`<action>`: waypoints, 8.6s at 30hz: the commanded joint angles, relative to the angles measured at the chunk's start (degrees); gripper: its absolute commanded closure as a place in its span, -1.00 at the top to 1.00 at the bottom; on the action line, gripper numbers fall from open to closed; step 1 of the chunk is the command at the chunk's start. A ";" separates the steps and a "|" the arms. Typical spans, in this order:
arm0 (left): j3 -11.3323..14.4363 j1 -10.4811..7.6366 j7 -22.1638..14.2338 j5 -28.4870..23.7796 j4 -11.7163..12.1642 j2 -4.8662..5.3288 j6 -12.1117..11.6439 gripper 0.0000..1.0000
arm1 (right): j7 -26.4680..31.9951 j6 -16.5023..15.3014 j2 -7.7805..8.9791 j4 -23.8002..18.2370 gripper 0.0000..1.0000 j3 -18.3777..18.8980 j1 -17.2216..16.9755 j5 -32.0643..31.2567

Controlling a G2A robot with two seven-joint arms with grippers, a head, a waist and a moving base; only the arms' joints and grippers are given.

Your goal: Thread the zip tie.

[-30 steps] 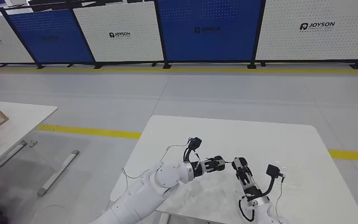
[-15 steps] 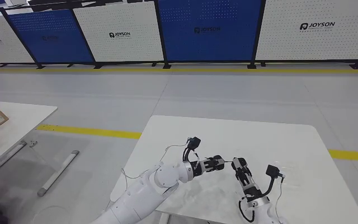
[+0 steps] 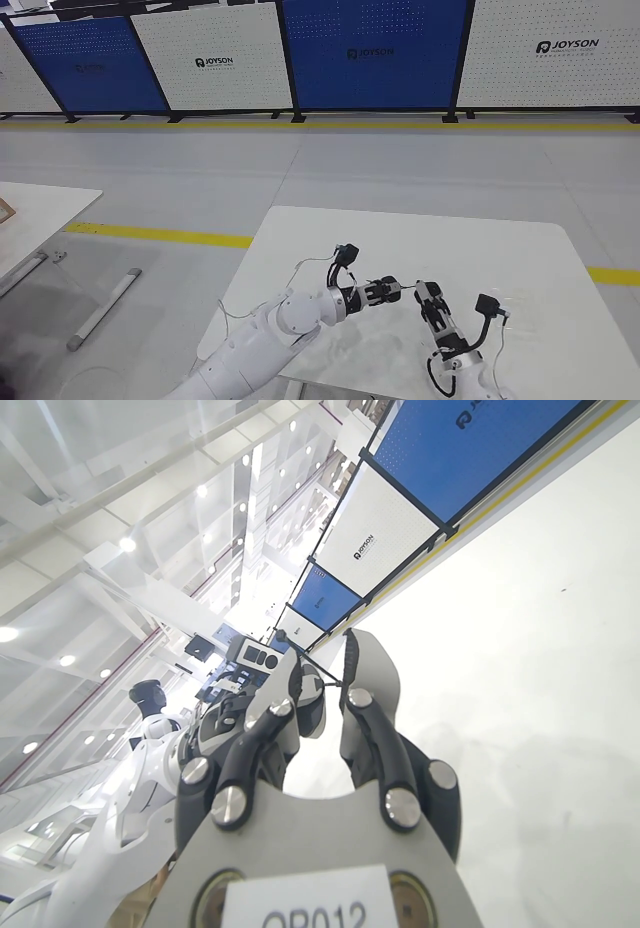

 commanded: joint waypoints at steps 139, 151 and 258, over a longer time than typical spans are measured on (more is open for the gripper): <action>-3.44 0.81 -2.63 -8.60 -1.27 -0.57 -0.74 -1.00 | -0.44 2.58 -0.19 -2.32 1.00 2.10 -1.49 -7.15; -7.98 4.15 0.47 -12.27 -4.49 0.13 0.24 -1.00 | 0.21 4.89 1.07 -4.55 1.00 5.28 -2.21 -23.60; -4.12 4.94 3.63 -8.83 -6.49 -1.08 2.77 -1.00 | -1.88 1.77 1.21 -0.71 -0.82 -0.46 2.53 -35.03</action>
